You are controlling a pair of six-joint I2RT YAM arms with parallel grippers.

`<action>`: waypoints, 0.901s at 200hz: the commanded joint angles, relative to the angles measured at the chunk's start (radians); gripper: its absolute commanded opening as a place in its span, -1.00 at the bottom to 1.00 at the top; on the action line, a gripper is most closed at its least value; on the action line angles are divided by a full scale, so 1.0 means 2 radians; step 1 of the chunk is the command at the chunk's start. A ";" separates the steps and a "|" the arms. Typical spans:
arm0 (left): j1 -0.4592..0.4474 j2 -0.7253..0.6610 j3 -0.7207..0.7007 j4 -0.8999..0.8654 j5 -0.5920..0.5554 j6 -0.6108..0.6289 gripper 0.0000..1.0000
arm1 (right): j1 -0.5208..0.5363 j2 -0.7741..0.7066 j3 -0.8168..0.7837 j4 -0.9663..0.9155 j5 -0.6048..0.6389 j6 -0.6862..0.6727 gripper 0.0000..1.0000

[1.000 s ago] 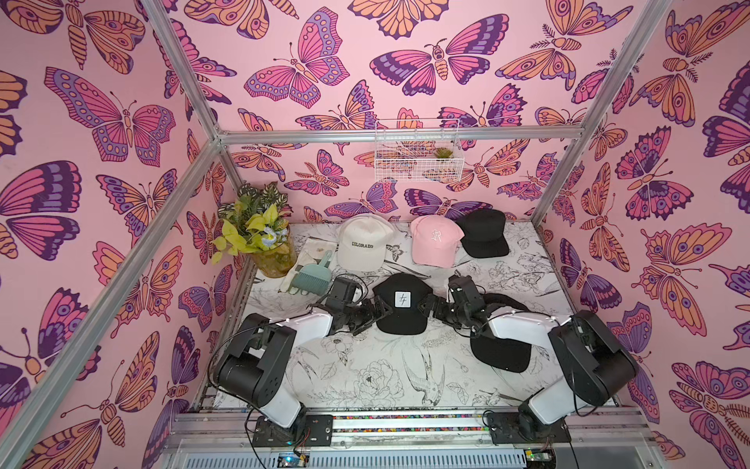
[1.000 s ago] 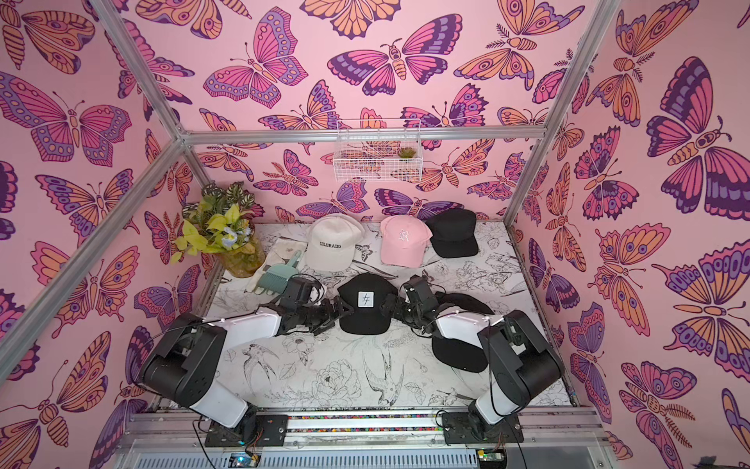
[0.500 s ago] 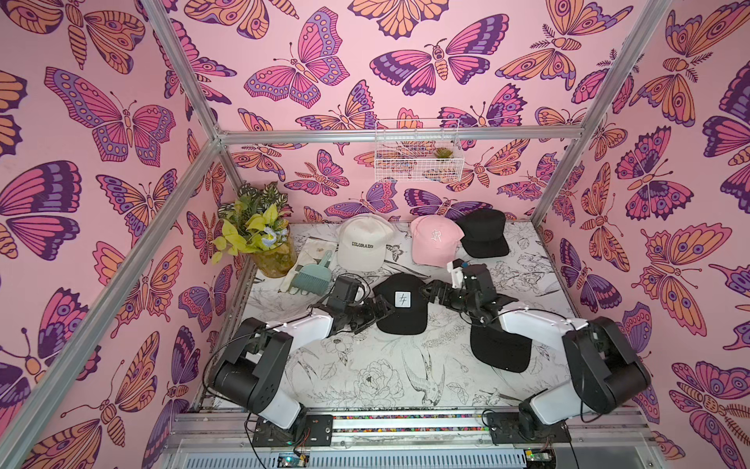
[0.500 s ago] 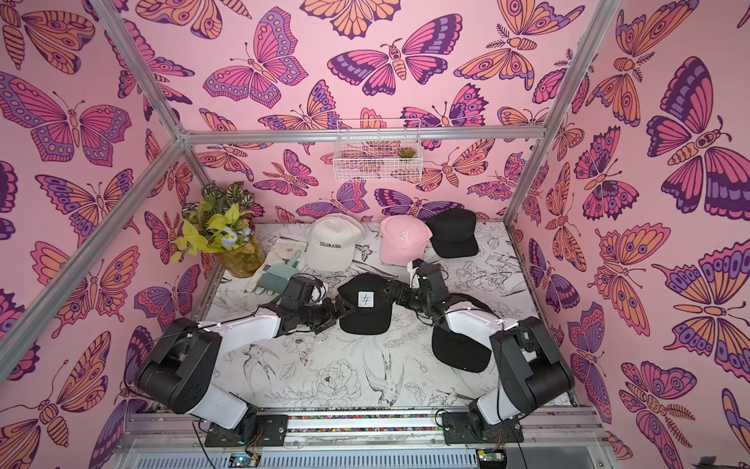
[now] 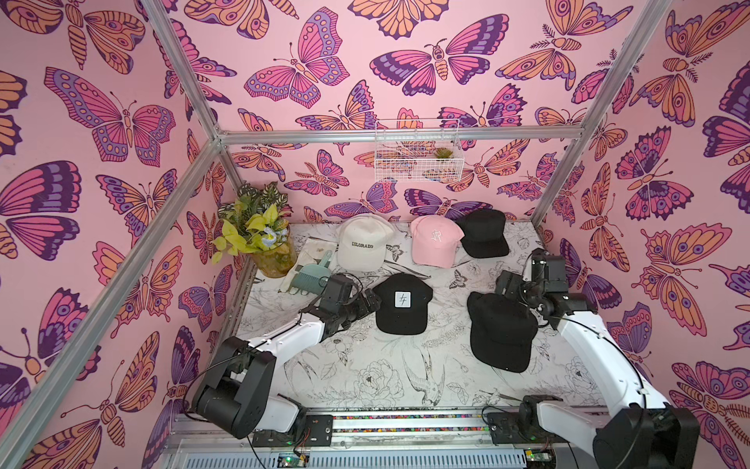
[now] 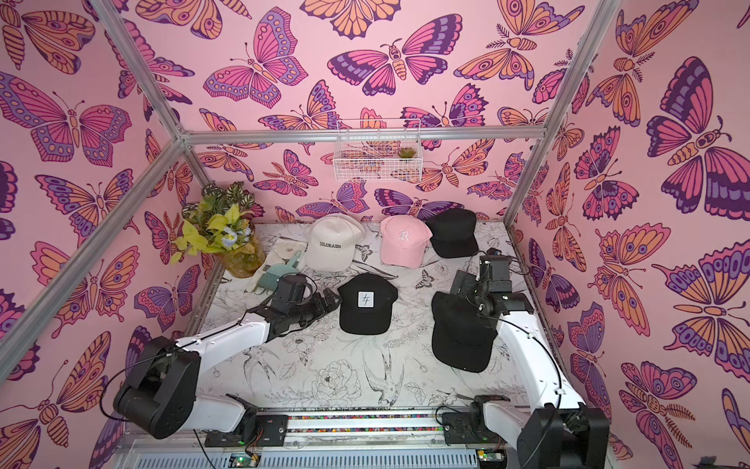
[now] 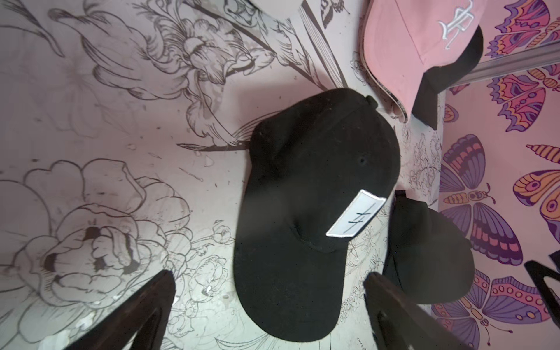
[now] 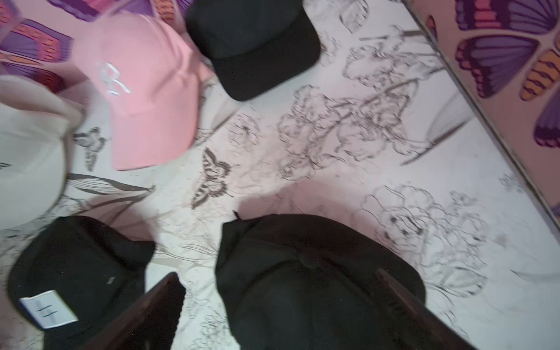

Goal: Stack the baseball caps by color
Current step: Move the baseball cap to the center of the board.

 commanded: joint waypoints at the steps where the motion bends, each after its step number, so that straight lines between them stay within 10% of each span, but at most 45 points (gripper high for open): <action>1: 0.007 0.005 0.005 -0.014 -0.006 0.009 1.00 | -0.008 0.020 0.015 -0.072 0.039 -0.031 0.98; 116: 0.011 0.028 0.022 -0.003 0.044 0.056 1.00 | 0.009 0.103 -0.028 0.000 -0.103 0.094 0.84; 180: 0.012 0.051 0.031 0.000 0.062 0.060 1.00 | 0.053 0.149 -0.042 0.179 -0.049 0.246 0.79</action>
